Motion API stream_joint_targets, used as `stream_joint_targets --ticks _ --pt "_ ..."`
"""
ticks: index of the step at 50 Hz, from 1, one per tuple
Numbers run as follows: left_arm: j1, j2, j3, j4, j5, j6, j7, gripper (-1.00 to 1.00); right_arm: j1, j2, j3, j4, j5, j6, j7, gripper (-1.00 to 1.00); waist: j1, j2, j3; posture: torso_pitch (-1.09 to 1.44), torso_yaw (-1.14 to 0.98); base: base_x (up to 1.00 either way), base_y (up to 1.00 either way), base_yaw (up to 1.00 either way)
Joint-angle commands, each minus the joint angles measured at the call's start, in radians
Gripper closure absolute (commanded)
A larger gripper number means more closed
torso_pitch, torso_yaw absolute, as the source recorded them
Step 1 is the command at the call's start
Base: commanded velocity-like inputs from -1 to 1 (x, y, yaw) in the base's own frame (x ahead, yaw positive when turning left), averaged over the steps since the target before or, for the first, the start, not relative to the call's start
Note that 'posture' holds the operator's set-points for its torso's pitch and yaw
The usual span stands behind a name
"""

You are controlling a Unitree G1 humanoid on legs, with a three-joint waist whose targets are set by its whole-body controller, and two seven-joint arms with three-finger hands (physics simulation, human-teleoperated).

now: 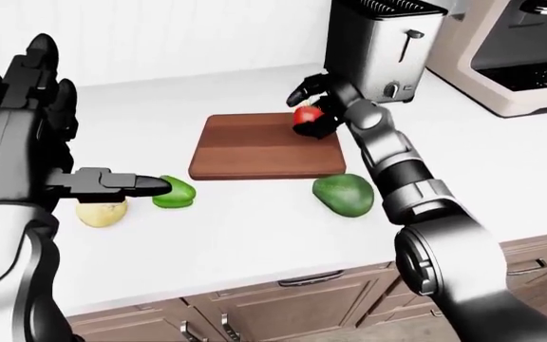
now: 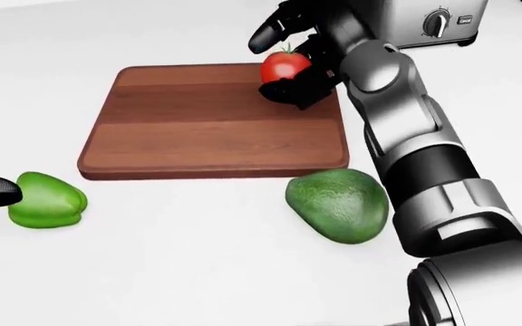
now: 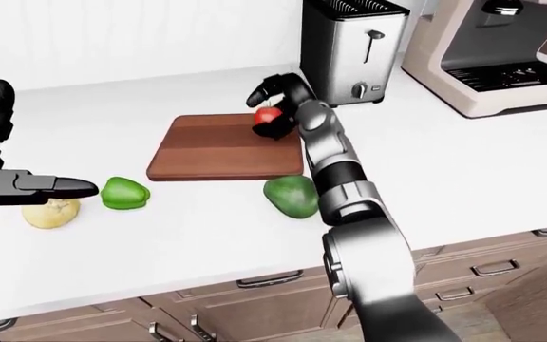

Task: Place the avocado, onion, tomato and bell pepper on the cutting board.

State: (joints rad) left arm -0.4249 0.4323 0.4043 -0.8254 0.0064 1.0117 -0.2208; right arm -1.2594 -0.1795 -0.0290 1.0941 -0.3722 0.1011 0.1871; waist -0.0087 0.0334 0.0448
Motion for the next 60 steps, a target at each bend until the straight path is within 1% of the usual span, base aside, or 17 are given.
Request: stream_joint_targets --ticks 1,2,3,9,20,23,26,29,32,35,36,38,43,51,55,57,60 --pt "-0.023 0.014 0.009 -0.019 0.007 -0.026 0.006 -1.00 -0.048 -0.009 -0.008 -0.042 0.004 -0.037 -0.014 0.11 0.000 0.003 -0.029 0.00 0.00 0.00 0.00 0.00" --pt "-0.025 0.014 0.008 -0.018 0.007 -0.025 0.006 -1.00 -0.049 -0.009 -0.007 -0.037 0.002 -0.040 -0.016 0.11 0.000 0.003 -0.030 0.00 0.00 0.00 0.00 0.00" --pt "-0.024 0.013 0.008 -0.018 0.008 -0.026 0.007 -1.00 -0.051 -0.009 -0.007 -0.034 0.002 -0.042 -0.015 0.07 0.000 0.004 -0.030 0.00 0.00 0.00 0.00 0.00" --pt "-0.020 0.012 0.005 -0.018 0.012 -0.029 0.005 -1.00 -0.047 -0.008 -0.006 -0.028 -0.005 -0.051 -0.021 0.02 0.000 0.004 -0.030 0.00 0.00 0.00 0.00 0.00" --pt "-0.015 0.014 0.022 -0.033 0.008 -0.020 -0.006 -1.00 -0.036 -0.008 0.004 -0.028 -0.040 -0.076 -0.032 -0.06 0.000 0.003 -0.031 0.00 0.00 0.00 0.00 0.00" --pt "-0.018 0.019 0.027 -0.033 0.005 -0.015 -0.009 -1.00 -0.036 -0.010 0.003 -0.028 -0.049 -0.077 -0.028 -0.18 0.000 0.004 -0.031 0.00 0.00 0.00 0.00 0.00" --pt "-0.021 0.019 0.017 -0.027 0.008 -0.019 -0.004 -1.00 -0.033 -0.011 0.002 -0.034 -0.053 -0.072 -0.025 -0.27 0.001 0.004 -0.030 0.00 0.00 0.00 0.00 0.00" --pt "-0.034 0.022 0.011 -0.023 0.010 -0.012 -0.001 -1.00 -0.032 -0.011 0.002 -0.037 -0.056 -0.071 -0.021 -0.44 0.001 0.003 -0.031 0.00 0.00 0.00 0.00 0.00" --pt "-0.039 0.023 0.008 -0.022 0.011 -0.008 0.000 -1.00 -0.033 -0.011 -0.001 -0.036 -0.056 -0.070 -0.023 -0.51 0.001 0.002 -0.032 0.00 0.00 0.00 0.00 0.00" --pt "-0.046 0.026 0.006 -0.020 0.011 -0.005 -0.001 -1.00 -0.032 -0.011 0.000 -0.034 -0.058 -0.073 -0.021 -0.73 0.001 0.002 -0.032 0.00 0.00 0.00 0.00 0.00" --pt "-0.045 0.026 0.008 -0.022 0.011 -0.004 -0.002 -1.00 -0.031 -0.011 -0.001 -0.036 -0.057 -0.072 -0.019 -0.87 0.001 0.002 -0.032 0.00 0.00 0.00 0.00 0.00" --pt "-0.042 0.027 0.009 -0.024 0.012 -0.005 -0.002 -1.00 -0.029 -0.012 -0.002 -0.043 -0.056 -0.068 -0.017 -1.00 0.001 0.002 -0.032 0.00 0.00 0.00 0.00 0.00" --pt "-0.035 0.026 0.018 -0.031 0.008 -0.002 -0.008 -1.00 -0.021 -0.014 -0.004 -0.081 -0.051 -0.048 -0.008 -1.00 0.001 0.002 -0.031 0.00 0.00 0.00 0.00 0.00" --pt "-0.017 0.014 0.007 -0.028 0.009 -0.015 -0.009 -1.00 0.006 -0.027 -0.013 -0.339 -0.033 0.101 0.045 -1.00 0.004 -0.001 -0.027 0.00 0.00 0.00 0.00 0.00" --pt "-0.010 0.011 0.006 -0.028 0.019 -0.015 -0.012 -1.00 0.032 -0.035 -0.023 -0.542 -0.017 0.228 0.085 -1.00 0.006 -0.004 -0.026 0.00 0.00 0.00 0.00 0.00" --pt "-0.009 0.015 0.006 -0.025 0.030 -0.009 -0.009 -1.00 0.034 -0.041 -0.028 -0.610 -0.007 0.276 0.101 -1.00 0.007 -0.006 -0.024 0.00 0.00 0.00 0.00 0.00" --pt "-0.002 0.008 0.007 -0.017 0.043 -0.016 -0.006 -1.00 0.060 -0.048 -0.024 -0.752 -0.005 0.363 0.140 -1.00 0.006 -0.008 -0.022 0.00 0.00 0.00 0.00 0.00"
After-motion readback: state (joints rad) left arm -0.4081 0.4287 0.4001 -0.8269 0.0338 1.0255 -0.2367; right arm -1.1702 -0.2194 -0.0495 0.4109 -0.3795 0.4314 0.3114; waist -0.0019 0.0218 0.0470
